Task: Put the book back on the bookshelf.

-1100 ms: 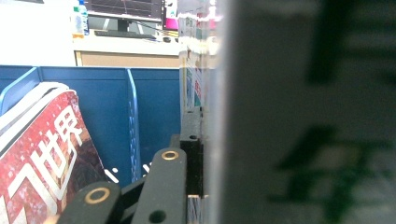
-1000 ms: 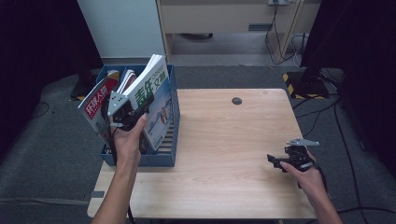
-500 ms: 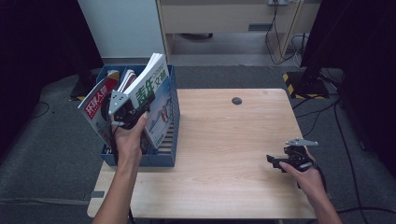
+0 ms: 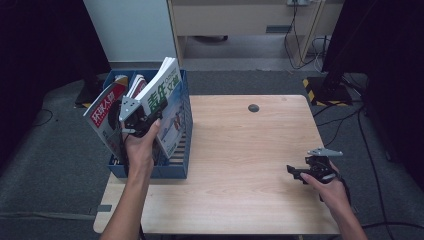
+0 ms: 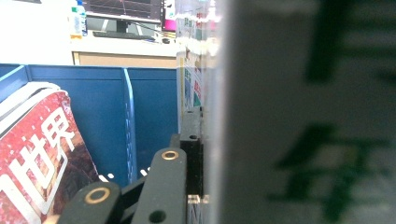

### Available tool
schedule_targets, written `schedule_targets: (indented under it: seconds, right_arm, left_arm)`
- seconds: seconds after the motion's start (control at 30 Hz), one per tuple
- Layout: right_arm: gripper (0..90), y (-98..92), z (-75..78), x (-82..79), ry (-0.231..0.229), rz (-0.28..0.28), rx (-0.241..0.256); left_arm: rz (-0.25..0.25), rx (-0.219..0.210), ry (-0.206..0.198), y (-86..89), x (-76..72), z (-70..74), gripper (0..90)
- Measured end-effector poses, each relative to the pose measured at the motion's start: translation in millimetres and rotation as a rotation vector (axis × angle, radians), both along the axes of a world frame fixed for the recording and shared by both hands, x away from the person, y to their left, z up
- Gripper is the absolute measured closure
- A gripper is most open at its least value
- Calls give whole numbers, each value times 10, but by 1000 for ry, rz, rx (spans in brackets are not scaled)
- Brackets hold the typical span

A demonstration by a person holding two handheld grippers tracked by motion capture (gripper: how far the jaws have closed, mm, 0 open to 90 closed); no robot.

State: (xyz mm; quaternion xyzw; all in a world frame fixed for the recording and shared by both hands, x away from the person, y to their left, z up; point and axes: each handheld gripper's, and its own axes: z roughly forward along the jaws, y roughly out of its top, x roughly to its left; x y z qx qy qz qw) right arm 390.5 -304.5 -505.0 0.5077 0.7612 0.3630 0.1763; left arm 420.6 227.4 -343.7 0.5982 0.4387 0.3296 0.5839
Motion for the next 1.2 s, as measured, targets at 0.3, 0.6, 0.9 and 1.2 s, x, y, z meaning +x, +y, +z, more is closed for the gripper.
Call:
schedule_targets:
  seconds: [0.3, 0.6, 0.9, 1.2]
  right_arm:
    - [120, -5, 6, -4, 1, -10, 7]
    - [97, 19, -22, 1, 10, 0, -8]
    - [95, 27, -44, 8, 17, 2, -13]
    - [94, 25, -38, 3, 15, 1, -11]
  left_arm:
    - [-3, -2, 8, -12, 25, -40, 736]
    - [-5, 0, 16, 6, 49, -103, 736]
    - [-10, 0, 17, 1, 78, -141, 736]
    - [-14, 9, 30, -2, 104, -219, 736]
